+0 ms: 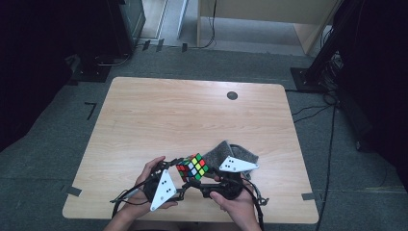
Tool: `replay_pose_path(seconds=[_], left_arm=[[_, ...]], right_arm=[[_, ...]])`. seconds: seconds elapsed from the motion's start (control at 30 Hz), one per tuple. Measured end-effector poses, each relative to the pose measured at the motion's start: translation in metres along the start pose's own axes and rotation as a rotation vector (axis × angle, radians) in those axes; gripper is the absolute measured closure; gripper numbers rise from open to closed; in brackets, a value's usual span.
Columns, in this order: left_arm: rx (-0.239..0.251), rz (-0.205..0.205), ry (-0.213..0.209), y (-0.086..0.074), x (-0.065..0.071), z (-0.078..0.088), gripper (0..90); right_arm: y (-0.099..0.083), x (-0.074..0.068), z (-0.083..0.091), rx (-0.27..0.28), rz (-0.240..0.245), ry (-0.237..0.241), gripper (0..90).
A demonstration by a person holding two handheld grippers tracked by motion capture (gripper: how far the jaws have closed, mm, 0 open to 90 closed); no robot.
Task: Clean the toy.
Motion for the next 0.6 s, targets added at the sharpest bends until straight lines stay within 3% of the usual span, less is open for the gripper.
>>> replay_pose_path(seconds=[0.13,0.23,0.3,0.4,0.43,0.5,0.6], left_arm=[[-0.030,0.014,0.005,-0.002,-0.002,-0.002,33.5],[-0.023,0.080,0.001,-0.004,-0.009,0.000,33.9],[-0.029,0.108,0.009,-0.006,-0.015,0.002,33.8],[-0.042,0.161,0.024,-0.011,-0.024,0.004,33.8],[-0.042,0.185,0.022,-0.013,-0.027,0.004,33.8],[-0.042,0.220,0.014,-0.015,-0.031,0.005,33.8],[-0.049,0.237,0.010,-0.017,-0.033,0.005,33.8]], right_arm=[[0.001,0.002,0.000,0.008,0.005,0.002,23.7],[0.004,0.006,0.006,0.020,0.020,-0.010,18.6],[0.009,0.011,0.015,0.053,0.030,-0.024,18.6],[0.014,0.024,0.028,0.128,0.001,-0.050,19.3],[0.012,0.029,0.029,0.128,0.012,-0.089,19.5],[0.003,0.040,0.023,0.074,0.062,-0.209,20.3],[-0.014,0.058,0.012,-0.003,0.118,-0.397,23.2]])
Point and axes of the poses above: each handheld gripper's, and its own axes: z roughly backward along the jaws, y roughly out of its top, x roughly to its right, the point moved 4 cm from there along -z, roughly forward along the jaws, and after that the axes turned 1 degree about -z, right-handed, at the moved point
